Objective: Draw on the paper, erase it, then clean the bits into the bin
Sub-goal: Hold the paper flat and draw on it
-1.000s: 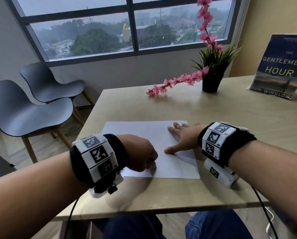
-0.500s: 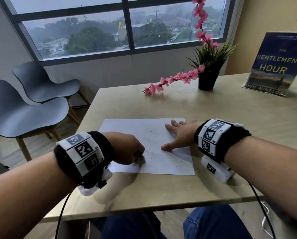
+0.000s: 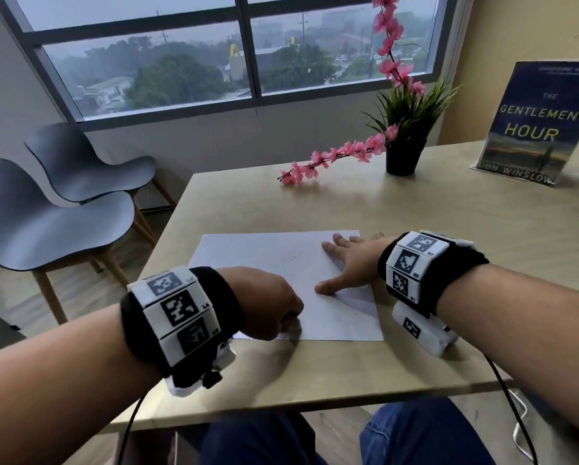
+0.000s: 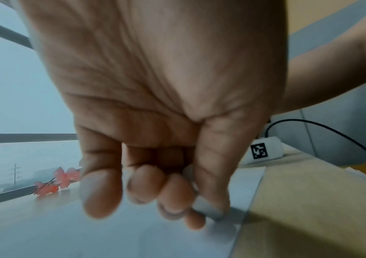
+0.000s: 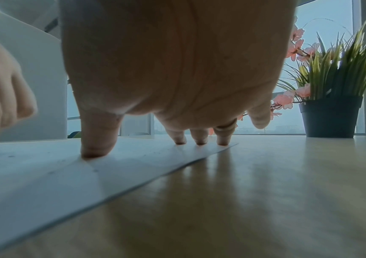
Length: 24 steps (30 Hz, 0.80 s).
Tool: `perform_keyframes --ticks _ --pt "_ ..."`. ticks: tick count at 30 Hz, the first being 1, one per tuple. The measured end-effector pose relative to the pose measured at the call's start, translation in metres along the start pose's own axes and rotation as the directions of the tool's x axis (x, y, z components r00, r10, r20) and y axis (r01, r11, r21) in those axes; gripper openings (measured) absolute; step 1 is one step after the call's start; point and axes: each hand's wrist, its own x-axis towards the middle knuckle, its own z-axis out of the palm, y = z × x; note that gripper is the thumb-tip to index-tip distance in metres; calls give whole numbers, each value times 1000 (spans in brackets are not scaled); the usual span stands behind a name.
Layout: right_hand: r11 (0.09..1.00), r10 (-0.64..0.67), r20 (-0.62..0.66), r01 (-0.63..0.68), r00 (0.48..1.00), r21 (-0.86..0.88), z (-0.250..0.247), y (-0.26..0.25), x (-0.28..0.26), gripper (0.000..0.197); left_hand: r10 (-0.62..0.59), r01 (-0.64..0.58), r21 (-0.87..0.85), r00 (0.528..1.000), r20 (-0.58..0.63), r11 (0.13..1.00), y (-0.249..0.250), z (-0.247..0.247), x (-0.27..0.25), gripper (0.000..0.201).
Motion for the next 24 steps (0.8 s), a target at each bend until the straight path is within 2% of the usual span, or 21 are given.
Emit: perform_keyframes --ticks 4,9,14,19,24 --pt "1000 -5 6 5 1000 1 -1 0 0 104 -26 26 -41 1000 -9 999 -5 -9 6 24" --pt "1000 -6 5 6 1000 -3 0 0 0 104 28 -28 -17 1000 10 999 6 -5 2 24" --pt "1000 -6 7 6 1000 -8 0 1 0 105 -12 12 -59 1000 -2 998 -1 -13 8 23" --pt "1000 -4 10 4 1000 1 1 2 2 105 31 -30 -5 1000 3 1000 7 -8 6 16" --pt "1000 -4 4 4 1000 3 1 0 1 104 13 -14 -49 1000 -20 999 -1 -11 11 23"
